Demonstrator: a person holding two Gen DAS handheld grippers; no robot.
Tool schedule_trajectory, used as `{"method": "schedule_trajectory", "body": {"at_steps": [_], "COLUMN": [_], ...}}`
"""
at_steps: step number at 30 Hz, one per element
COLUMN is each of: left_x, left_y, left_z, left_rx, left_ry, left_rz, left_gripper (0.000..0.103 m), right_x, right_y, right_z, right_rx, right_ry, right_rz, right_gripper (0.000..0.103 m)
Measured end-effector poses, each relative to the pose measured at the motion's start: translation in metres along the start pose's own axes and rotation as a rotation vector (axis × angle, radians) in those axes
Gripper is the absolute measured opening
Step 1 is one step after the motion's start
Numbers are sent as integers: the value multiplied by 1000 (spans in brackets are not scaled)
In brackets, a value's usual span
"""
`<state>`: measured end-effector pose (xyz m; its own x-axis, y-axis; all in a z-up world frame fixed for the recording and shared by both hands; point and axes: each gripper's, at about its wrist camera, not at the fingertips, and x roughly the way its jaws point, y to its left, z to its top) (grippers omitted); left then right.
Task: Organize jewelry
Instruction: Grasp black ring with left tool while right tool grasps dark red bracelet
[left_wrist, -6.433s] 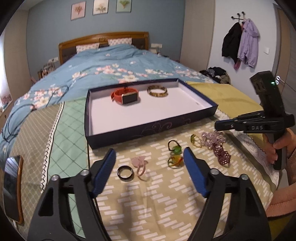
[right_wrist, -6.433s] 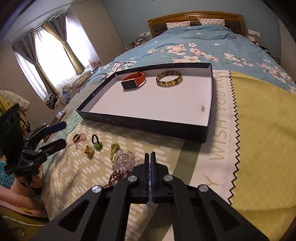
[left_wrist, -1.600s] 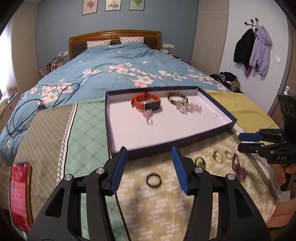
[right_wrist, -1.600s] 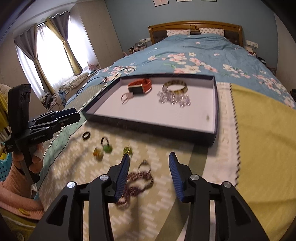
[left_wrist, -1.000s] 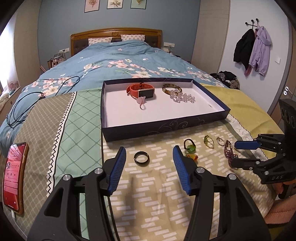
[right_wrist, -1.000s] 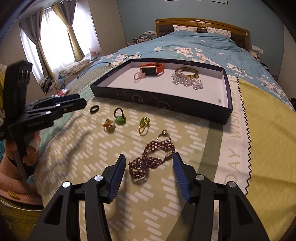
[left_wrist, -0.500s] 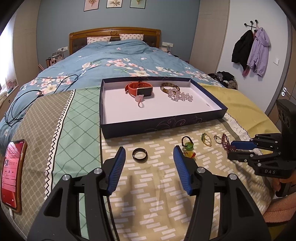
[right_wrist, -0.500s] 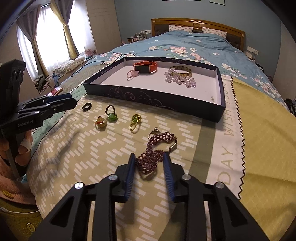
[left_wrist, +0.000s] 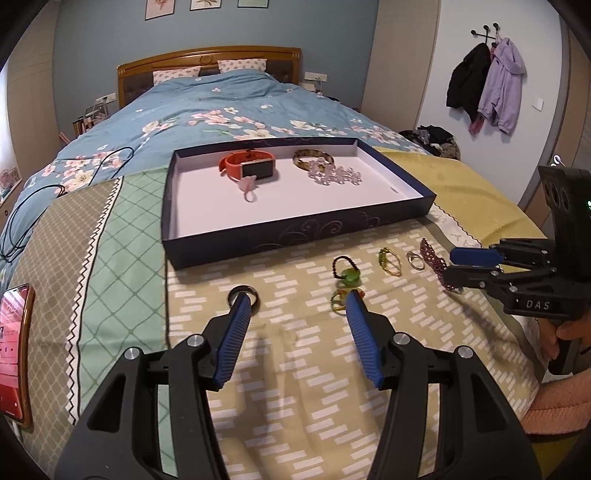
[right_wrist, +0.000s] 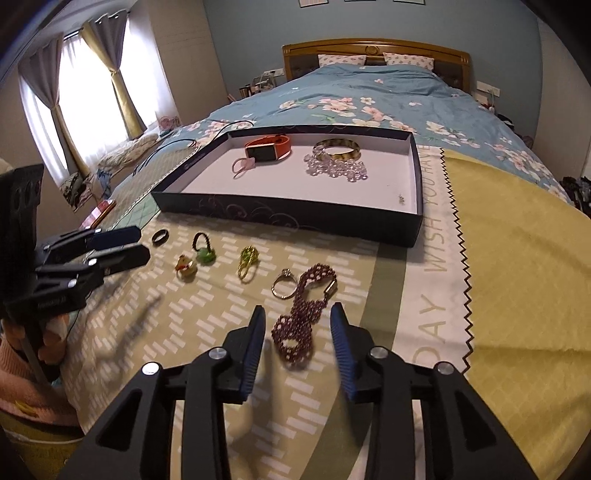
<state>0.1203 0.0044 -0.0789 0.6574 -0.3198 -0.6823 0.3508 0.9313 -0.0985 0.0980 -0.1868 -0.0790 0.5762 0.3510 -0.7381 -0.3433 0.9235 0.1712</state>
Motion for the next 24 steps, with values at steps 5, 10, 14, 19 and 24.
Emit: {"method": "schedule_trajectory", "body": {"at_steps": [5,10,14,19,24], "left_x": [3,5,10,23,33], "left_y": [3,15,23,28,30], "left_z": [1,3,7,13,12], "left_rx": [-16,-56,-73,-72,-77], "left_ry": [8,20,39,79,116], "left_rz": [-10,2,41,55,50], "left_gripper": [53,53,51,45,41], "right_x": [9,9,9,4,0], "right_y": [-1,-4,-4,-3,-3], "right_z": [2,2,2,5,10], "right_rx": [12,22,16,9,0], "right_ry": [14,15,13,-10,-32], "right_rz": [-11,0,5,5,5], "right_gripper": [34,15,9,2,2]}}
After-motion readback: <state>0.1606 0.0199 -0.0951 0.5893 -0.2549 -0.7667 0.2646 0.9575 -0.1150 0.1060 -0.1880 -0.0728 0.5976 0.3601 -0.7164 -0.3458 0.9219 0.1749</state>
